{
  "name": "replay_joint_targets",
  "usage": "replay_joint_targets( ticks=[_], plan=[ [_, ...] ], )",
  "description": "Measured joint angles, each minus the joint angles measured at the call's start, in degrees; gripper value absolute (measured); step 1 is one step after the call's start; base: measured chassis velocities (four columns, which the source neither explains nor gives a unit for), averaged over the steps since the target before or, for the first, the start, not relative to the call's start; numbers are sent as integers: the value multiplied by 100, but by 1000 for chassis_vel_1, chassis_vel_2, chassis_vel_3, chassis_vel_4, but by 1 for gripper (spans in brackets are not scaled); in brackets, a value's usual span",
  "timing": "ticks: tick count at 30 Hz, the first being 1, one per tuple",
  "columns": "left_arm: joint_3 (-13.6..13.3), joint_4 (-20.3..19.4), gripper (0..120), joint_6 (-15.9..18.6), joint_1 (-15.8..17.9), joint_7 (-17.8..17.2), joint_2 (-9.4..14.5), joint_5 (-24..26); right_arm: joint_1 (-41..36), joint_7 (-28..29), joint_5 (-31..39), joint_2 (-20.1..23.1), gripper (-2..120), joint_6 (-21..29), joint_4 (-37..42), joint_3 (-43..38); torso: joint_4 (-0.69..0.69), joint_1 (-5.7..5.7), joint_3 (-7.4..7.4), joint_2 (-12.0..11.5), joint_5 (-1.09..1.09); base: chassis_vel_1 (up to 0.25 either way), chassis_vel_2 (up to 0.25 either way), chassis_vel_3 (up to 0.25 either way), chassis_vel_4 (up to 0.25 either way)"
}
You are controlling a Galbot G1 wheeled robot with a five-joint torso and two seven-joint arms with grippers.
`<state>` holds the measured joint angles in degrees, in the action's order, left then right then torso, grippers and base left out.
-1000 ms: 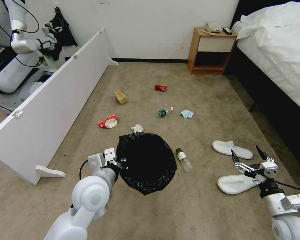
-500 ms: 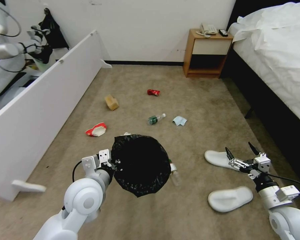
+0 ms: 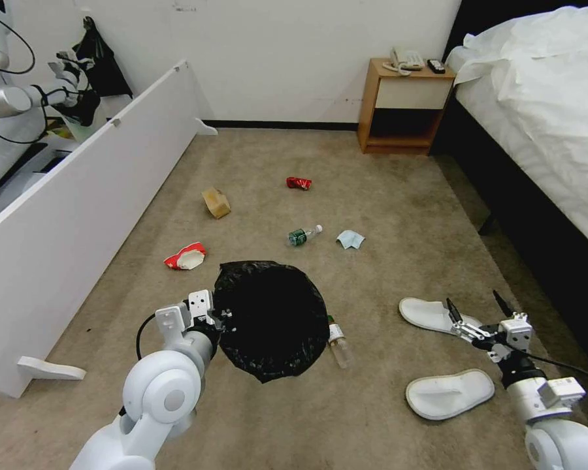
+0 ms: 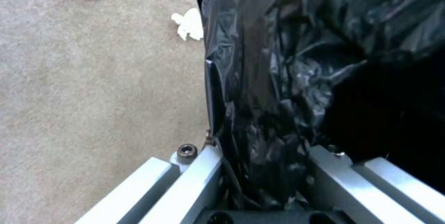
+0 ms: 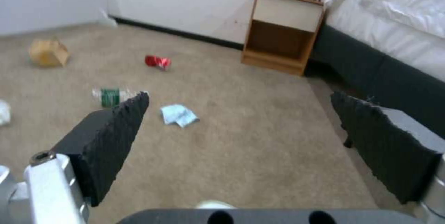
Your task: Pick up the trash bin, then pick up the garbage from the floor and place it into the trash bin.
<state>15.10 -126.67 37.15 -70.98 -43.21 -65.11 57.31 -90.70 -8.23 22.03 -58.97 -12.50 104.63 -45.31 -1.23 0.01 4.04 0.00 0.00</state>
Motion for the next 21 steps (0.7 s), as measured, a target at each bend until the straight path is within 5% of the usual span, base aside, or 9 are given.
replay_joint_targets(
  ticks=[6,9,11,12,17,21],
  plan=[
    [42,17,0,14,-131,77,11,-251,18,233,-110,672,100,342,-121,100,2,0,0,0,1,0,0,0,0],
    [86,33,0,-2,-257,229,-24,-518,-74,370,-233,1275,100,582,-154,116,1,0,0,0,2,0,0,0,0],
    [115,40,0,-35,-404,330,-132,-752,-261,388,-372,2195,100,742,-196,102,0,0,0,0,2,0,0,0,0],
    [115,40,0,-35,-404,330,-132,-752,-261,388,-372,2195,100,742,-196,102,0,0,0,0,2,0,0,0,0],
    [146,34,0,-88,-632,533,-410,-1124,-373,206,-360,3721,100,840,-363,313,1,0,0,0,0,0,0,0,0],
    [187,31,0,-118,-716,593,-512,-1239,-197,73,-340,4200,100,840,-468,662,3,0,0,0,0,0,0,0,0]
  ],
)
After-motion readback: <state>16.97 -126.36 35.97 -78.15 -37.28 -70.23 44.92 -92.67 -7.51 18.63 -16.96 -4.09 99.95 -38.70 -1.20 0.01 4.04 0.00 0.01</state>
